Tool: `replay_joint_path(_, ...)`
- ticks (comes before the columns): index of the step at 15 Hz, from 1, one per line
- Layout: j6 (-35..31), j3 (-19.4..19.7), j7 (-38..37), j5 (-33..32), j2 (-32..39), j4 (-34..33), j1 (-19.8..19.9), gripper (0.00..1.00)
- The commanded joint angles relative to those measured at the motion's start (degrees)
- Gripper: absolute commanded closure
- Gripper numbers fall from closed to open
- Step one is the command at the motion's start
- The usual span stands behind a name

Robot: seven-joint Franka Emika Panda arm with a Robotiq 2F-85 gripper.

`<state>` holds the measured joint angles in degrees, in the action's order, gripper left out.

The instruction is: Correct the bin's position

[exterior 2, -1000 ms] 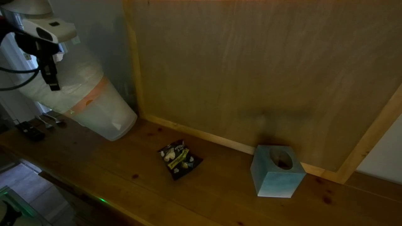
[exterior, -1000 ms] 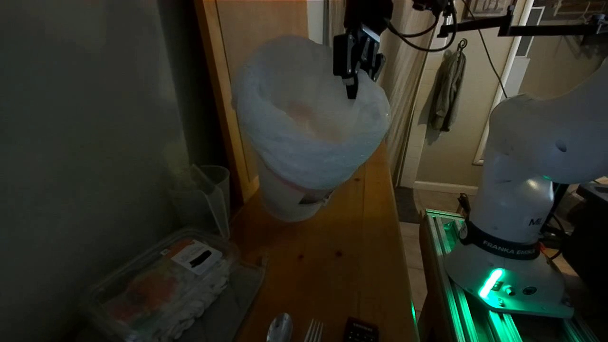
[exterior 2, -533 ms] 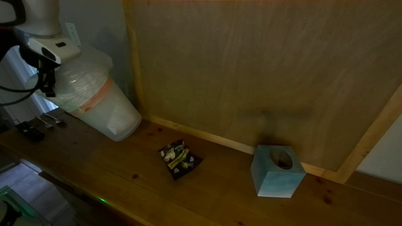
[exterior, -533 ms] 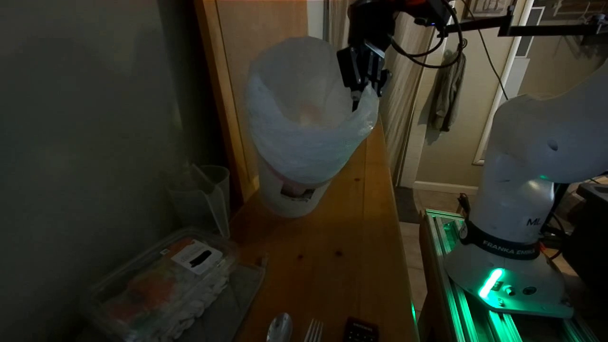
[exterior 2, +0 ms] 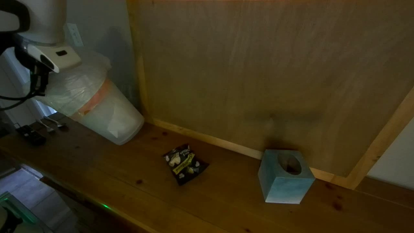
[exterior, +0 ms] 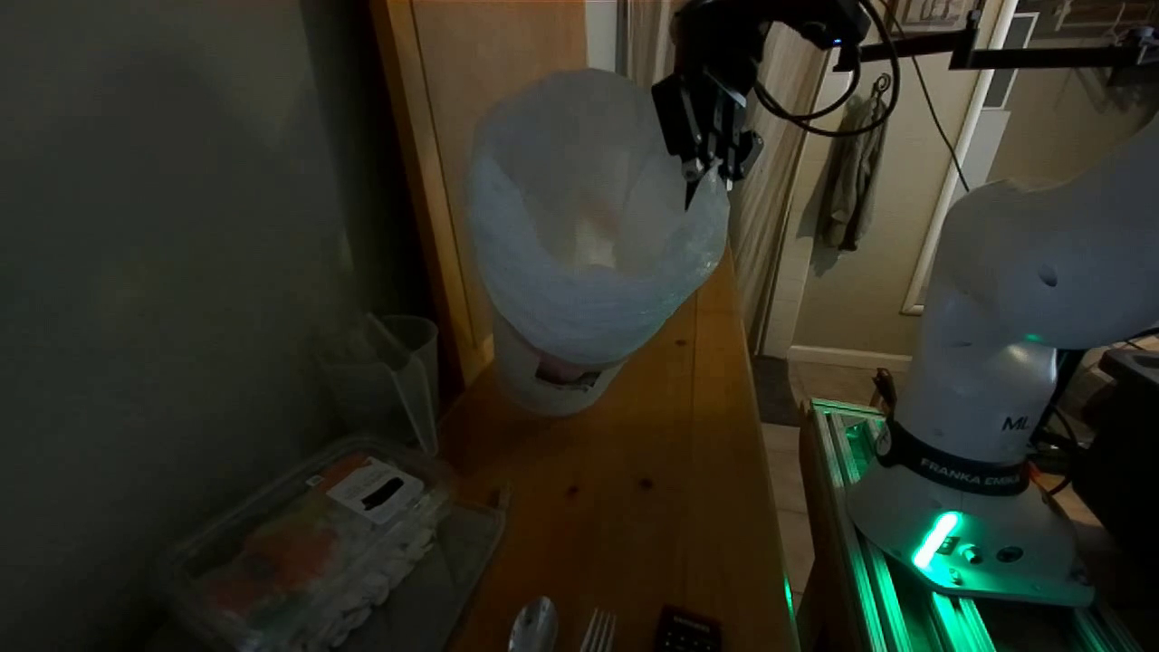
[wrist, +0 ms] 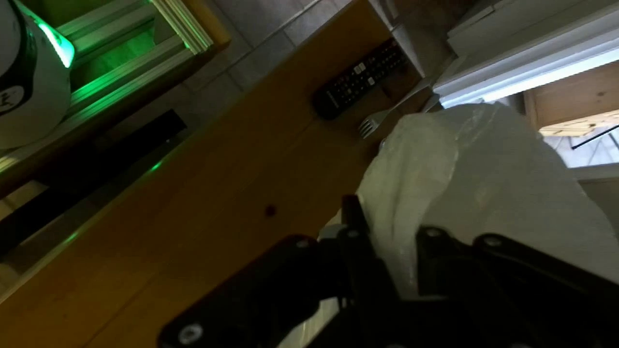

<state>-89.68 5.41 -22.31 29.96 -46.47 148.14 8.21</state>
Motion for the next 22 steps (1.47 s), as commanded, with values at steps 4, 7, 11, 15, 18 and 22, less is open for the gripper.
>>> replay_joint_path(4,4.95,0.40,-0.24,2.33,2.07,-1.15,3.64,0.95)
replay_joint_path(7,3.69,-0.64,0.13,0.66,4.85,-0.01,4.82,0.95)
replay_joint_path(11,3.21,-2.27,0.34,0.14,9.48,-0.10,4.08,0.95)
replay_joint_path(15,3.54,-3.34,0.12,-0.18,13.05,-0.29,3.64,0.95)
replay_joint_path(18,3.83,-3.64,-0.02,-0.90,14.36,-0.44,3.60,0.74)
replay_joint_path(22,3.61,-5.33,1.07,-3.07,12.34,-1.42,2.27,0.36)
